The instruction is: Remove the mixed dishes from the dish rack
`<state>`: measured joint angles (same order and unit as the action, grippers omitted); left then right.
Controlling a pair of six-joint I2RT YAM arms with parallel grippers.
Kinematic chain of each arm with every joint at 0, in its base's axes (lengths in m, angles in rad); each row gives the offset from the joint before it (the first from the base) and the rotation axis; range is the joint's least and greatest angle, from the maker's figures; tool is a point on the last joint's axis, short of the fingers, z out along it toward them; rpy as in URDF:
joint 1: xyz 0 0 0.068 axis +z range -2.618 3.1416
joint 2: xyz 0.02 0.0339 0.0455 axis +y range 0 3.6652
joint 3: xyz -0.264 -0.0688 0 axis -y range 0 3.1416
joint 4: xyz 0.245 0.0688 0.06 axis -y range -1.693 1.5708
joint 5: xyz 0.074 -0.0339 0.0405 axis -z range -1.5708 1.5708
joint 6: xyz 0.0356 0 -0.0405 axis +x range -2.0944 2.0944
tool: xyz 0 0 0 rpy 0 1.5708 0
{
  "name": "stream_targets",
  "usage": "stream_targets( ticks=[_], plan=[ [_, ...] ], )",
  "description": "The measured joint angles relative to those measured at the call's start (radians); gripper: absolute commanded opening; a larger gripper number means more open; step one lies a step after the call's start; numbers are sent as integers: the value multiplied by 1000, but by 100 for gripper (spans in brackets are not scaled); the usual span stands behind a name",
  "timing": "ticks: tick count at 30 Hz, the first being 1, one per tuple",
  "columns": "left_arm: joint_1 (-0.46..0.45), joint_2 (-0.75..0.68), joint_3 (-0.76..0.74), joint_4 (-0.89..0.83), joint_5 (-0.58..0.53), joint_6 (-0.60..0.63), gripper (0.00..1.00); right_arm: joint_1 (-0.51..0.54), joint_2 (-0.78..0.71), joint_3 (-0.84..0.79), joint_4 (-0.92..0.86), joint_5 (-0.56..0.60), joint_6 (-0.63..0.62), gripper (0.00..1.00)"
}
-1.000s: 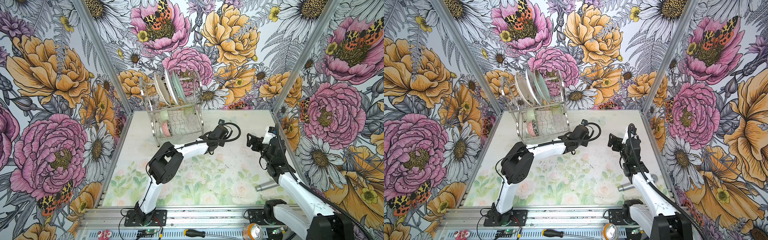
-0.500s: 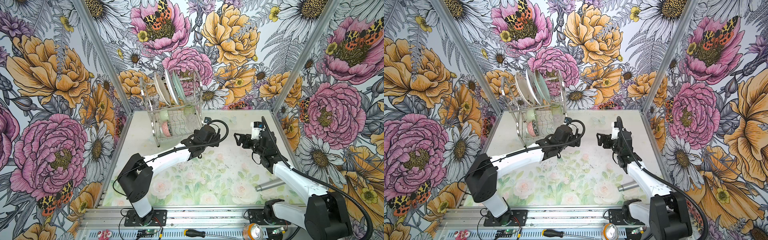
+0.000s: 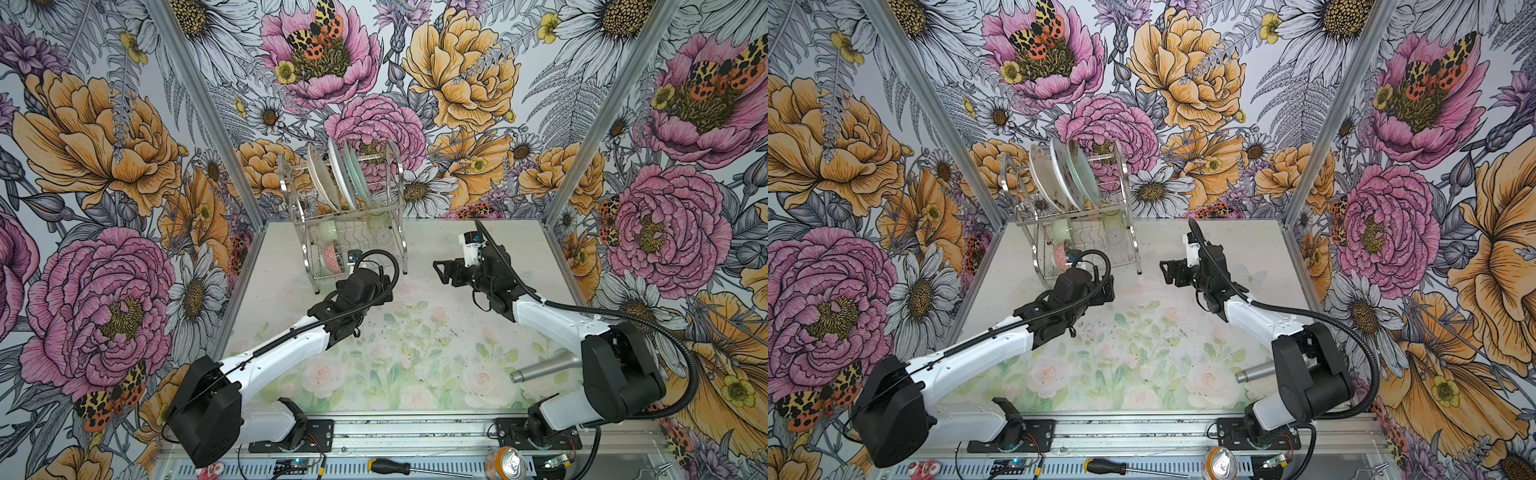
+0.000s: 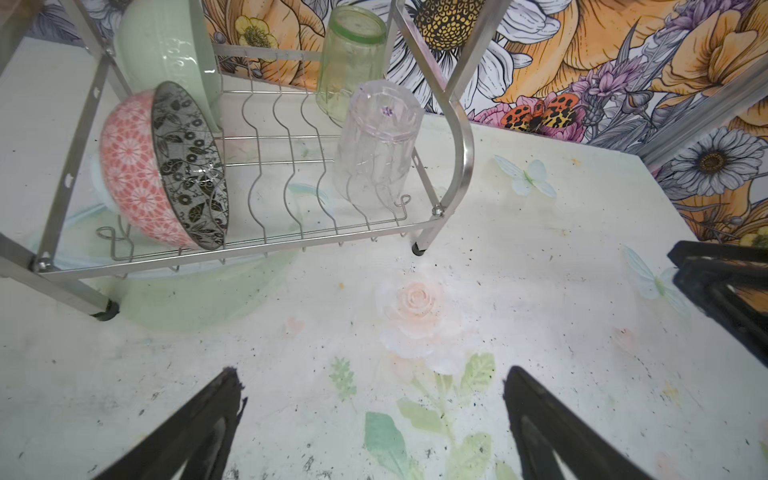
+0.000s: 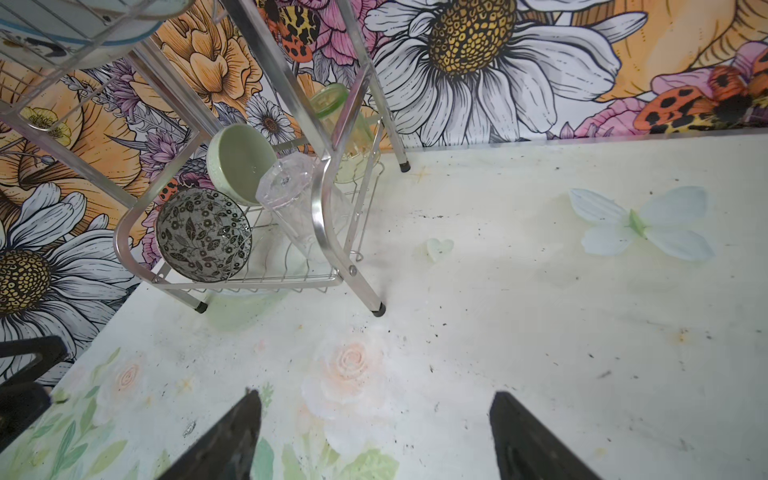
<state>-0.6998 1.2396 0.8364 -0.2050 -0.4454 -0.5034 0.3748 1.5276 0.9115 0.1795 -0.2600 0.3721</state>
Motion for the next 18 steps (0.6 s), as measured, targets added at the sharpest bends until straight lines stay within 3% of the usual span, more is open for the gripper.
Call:
stream_targets(
  ticks=[11,14,18],
  plan=[
    [46,-259,-119,-25,-21,-50,99,96,228,178,74,14,16,66],
    [84,-298,-148,-28,-13,-49,99,111,286,222,90,35,19,49],
    [124,-330,-169,-31,2,-48,99,117,351,280,99,60,17,44]
  ],
)
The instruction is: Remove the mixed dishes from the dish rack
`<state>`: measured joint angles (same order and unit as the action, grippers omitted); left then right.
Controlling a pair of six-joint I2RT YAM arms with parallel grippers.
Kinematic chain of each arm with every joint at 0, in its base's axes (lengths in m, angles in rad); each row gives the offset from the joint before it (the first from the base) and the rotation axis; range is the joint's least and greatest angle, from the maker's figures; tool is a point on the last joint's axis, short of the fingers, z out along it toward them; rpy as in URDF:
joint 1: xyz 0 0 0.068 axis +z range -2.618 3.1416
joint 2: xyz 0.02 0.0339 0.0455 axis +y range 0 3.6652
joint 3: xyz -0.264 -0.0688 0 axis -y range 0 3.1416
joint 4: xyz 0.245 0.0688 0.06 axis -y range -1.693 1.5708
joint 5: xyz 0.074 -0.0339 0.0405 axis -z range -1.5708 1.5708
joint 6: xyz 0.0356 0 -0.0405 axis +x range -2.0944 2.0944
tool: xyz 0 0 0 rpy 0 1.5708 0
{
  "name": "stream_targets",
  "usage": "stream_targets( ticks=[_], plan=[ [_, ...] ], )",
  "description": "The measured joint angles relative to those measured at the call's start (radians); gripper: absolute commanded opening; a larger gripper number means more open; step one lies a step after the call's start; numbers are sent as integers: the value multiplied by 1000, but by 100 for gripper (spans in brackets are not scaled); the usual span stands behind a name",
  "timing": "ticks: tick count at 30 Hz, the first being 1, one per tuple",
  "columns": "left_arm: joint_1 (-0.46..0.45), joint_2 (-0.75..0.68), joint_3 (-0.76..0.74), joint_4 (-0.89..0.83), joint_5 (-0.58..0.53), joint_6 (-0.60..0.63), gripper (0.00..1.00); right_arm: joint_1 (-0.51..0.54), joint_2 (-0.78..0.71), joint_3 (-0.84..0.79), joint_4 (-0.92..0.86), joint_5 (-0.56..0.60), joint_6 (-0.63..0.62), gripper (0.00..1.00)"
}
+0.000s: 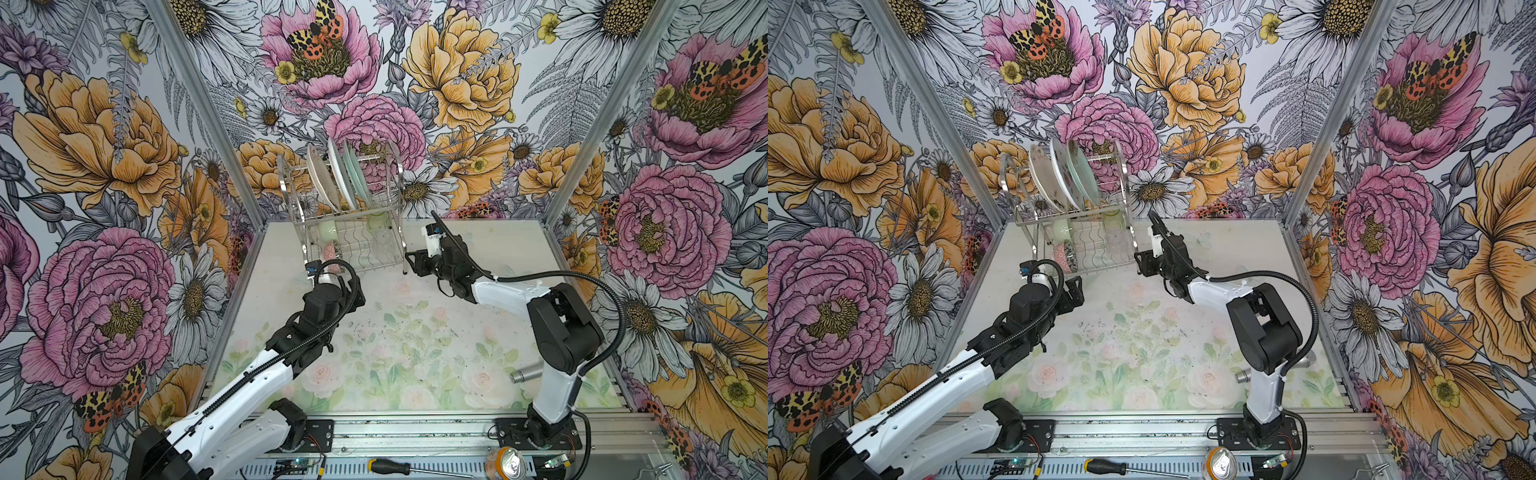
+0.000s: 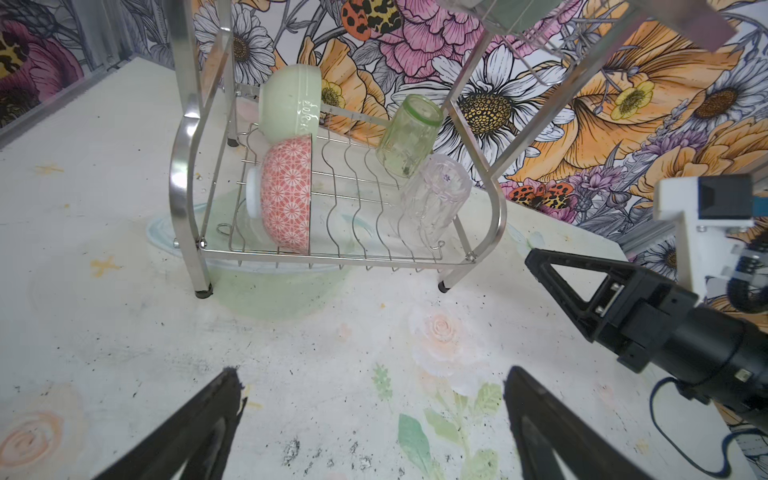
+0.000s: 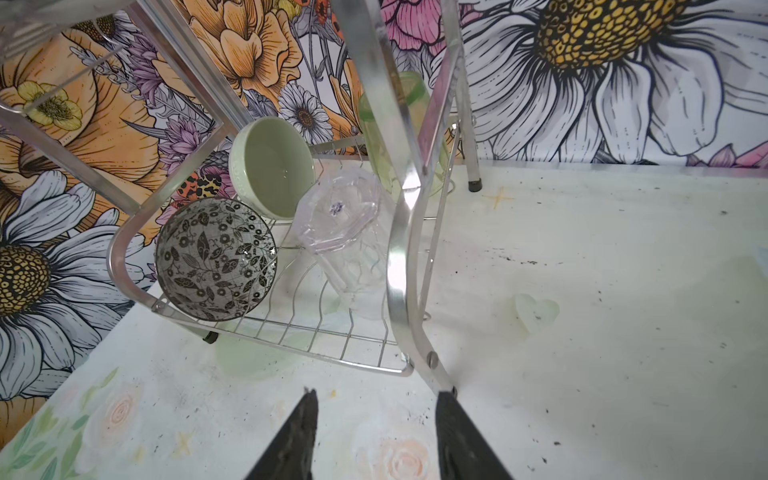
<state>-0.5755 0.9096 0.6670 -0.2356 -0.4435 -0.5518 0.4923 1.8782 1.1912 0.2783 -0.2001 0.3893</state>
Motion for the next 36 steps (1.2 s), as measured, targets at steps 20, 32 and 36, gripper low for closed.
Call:
stream_targets(
  ticks=[20,32,36],
  plan=[
    [58,-44,-44,8,41,9,99,0,182,194,14,32,18,38],
    [112,-59,-44,8,65,27,99,14,286,272,27,88,19,37],
    [123,-62,-44,8,72,27,99,23,297,278,30,109,22,28]
  ],
)
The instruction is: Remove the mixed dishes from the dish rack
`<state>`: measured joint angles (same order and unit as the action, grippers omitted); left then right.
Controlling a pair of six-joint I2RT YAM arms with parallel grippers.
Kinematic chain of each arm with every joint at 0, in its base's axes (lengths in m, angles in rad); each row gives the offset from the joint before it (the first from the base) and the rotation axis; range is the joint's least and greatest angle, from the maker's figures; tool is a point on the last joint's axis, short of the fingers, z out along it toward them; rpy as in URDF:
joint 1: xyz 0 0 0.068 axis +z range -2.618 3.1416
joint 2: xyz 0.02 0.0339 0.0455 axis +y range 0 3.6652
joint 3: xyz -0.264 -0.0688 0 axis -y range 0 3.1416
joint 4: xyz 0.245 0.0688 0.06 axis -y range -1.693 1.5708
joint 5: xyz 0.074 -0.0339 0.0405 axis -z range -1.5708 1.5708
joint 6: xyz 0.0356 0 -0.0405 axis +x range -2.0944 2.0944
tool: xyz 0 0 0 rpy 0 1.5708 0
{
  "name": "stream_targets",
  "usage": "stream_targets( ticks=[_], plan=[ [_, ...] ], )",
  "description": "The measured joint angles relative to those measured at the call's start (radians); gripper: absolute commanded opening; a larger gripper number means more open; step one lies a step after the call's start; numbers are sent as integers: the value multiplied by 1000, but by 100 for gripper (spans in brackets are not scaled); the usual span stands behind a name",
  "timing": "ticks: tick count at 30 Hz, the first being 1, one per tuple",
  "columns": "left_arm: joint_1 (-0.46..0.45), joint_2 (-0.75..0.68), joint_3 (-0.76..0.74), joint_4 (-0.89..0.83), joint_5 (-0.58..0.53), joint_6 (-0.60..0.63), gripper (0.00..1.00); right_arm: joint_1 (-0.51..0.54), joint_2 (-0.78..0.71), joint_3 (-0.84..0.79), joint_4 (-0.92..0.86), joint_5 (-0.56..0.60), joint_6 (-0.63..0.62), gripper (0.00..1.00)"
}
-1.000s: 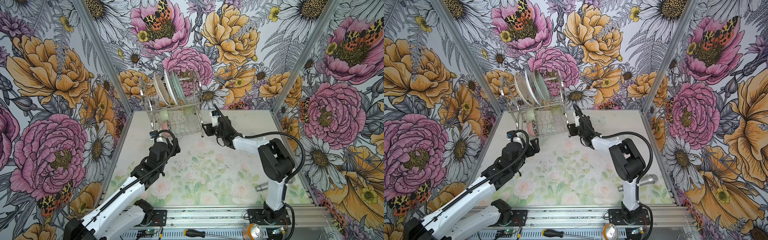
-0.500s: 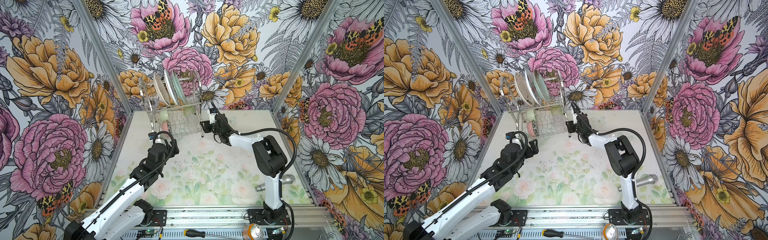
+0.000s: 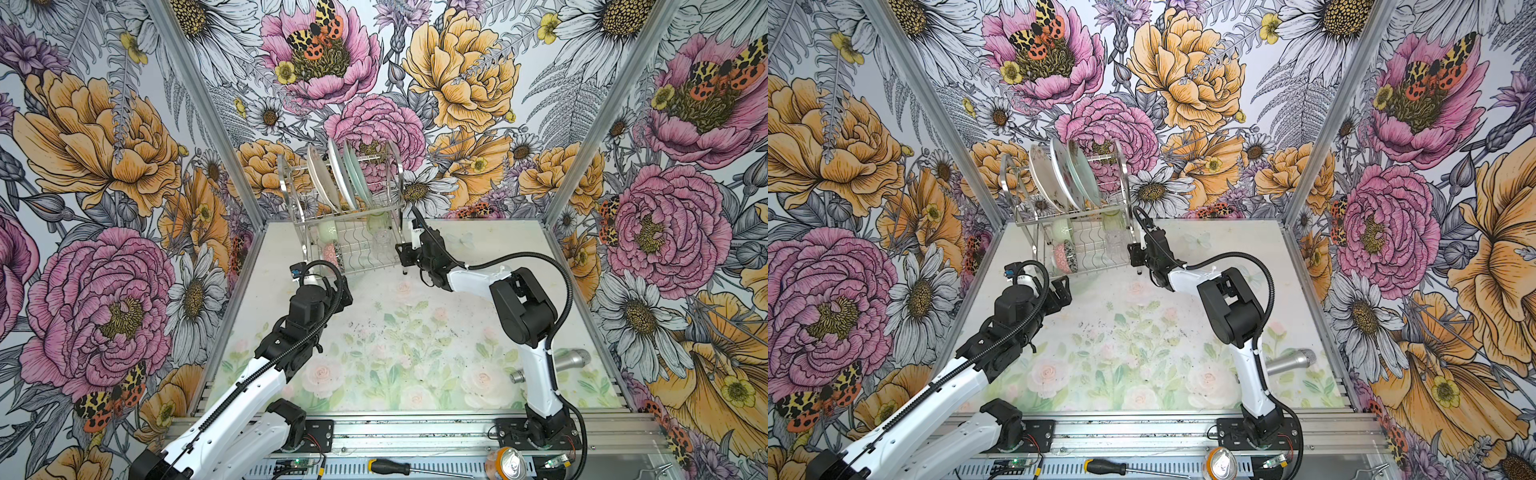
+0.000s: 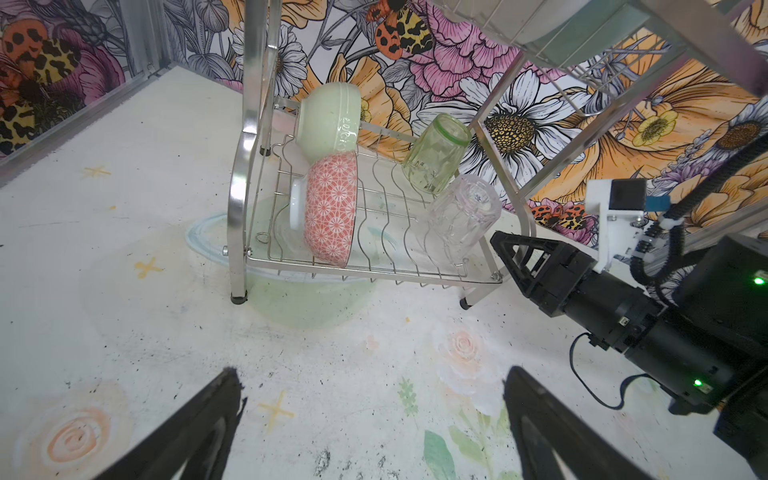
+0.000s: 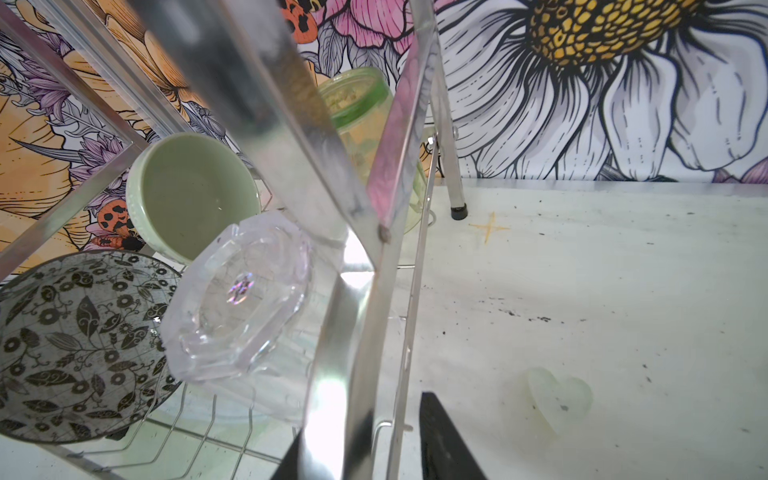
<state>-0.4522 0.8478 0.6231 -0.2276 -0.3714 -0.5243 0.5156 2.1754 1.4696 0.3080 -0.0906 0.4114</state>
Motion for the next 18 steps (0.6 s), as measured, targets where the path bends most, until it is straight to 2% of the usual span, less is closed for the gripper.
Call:
stream_targets(
  ticks=[3,7,12,16,18],
  plan=[
    [6,0,0,0,3,0,99,6,0,0,6,14,-8,22],
    [6,0,0,0,7,0,99,10,0,0,8,50,-107,15],
    [11,-3,0,-1,11,0,99,13,0,0,14,63,-118,11],
    [11,-4,0,-1,22,-1,99,16,0,-5,22,80,-125,0],
    [11,-6,0,-1,25,-1,99,16,0,-11,33,88,-126,0]
  ],
)
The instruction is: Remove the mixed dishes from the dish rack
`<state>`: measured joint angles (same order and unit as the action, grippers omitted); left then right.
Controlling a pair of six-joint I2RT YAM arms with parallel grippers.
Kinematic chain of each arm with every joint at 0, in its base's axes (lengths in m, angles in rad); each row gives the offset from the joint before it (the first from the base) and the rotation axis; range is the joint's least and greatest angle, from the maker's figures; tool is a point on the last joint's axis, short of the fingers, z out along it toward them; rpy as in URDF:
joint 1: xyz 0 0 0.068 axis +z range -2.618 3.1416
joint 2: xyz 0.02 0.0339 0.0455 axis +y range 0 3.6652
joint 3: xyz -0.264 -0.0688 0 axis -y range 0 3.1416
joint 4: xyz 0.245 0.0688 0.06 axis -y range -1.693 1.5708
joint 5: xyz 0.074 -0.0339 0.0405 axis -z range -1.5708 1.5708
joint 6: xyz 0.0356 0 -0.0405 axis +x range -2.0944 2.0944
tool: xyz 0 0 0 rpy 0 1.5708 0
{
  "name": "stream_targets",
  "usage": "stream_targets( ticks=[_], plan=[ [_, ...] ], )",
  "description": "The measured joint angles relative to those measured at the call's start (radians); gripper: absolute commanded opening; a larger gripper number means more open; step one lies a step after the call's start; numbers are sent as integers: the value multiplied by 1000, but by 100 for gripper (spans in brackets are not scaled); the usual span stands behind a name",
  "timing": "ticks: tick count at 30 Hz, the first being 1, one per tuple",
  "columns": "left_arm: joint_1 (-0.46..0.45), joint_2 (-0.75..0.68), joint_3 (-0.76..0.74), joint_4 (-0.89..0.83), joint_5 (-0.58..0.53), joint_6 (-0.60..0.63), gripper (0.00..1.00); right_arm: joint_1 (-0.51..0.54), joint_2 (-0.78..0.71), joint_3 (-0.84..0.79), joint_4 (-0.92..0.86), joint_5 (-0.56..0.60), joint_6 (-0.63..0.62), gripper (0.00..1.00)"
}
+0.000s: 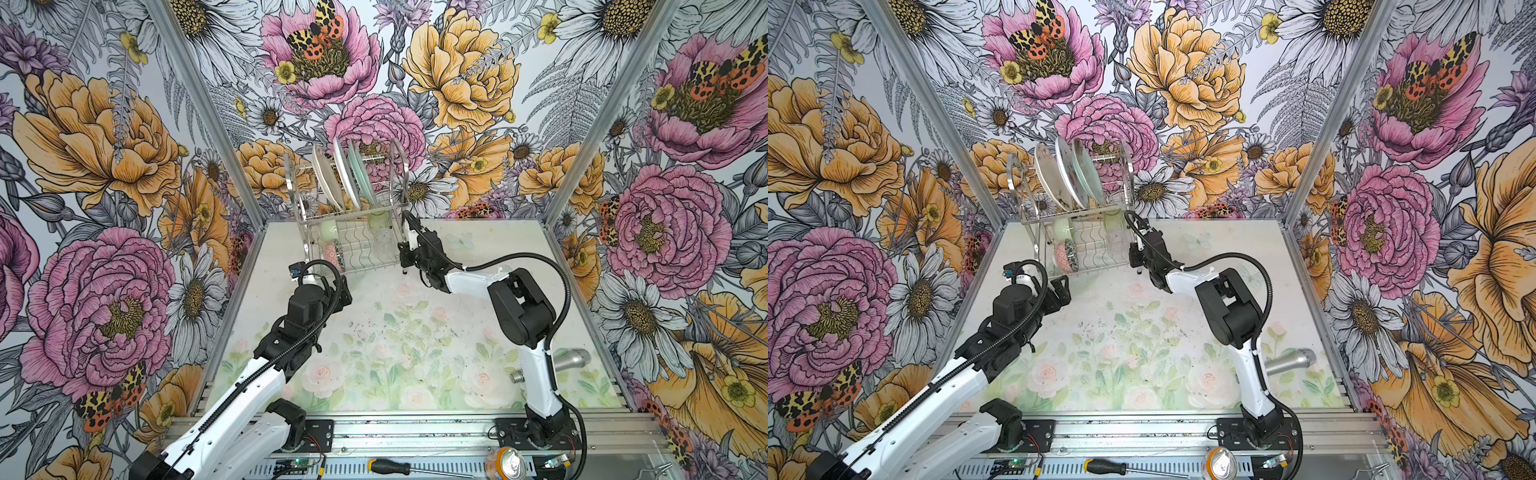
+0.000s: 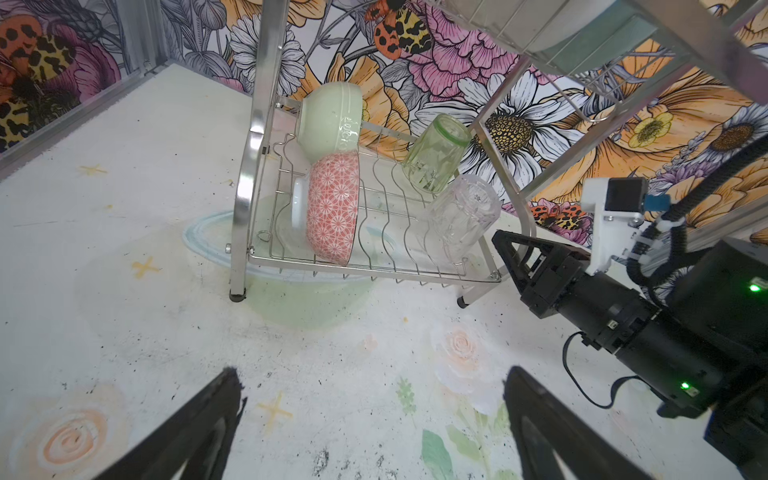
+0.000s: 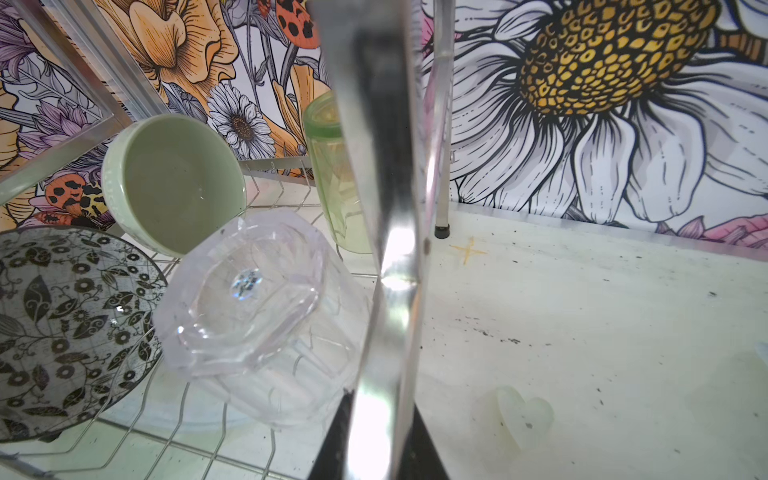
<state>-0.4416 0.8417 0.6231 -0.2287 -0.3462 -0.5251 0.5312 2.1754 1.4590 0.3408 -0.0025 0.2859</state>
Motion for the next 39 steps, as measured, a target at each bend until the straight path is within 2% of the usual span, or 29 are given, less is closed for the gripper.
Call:
stream_targets(
  ticks=[9,20,39],
  plan=[
    [0,-35,0,-1,8,0,99,6,-29,-62,45,39,-15,0],
    [0,-68,0,-10,15,0,99,6,-149,-234,71,104,-12,0],
    [-2,-72,0,-37,14,31,99,5,-466,-639,108,223,43,0]
  ],
)
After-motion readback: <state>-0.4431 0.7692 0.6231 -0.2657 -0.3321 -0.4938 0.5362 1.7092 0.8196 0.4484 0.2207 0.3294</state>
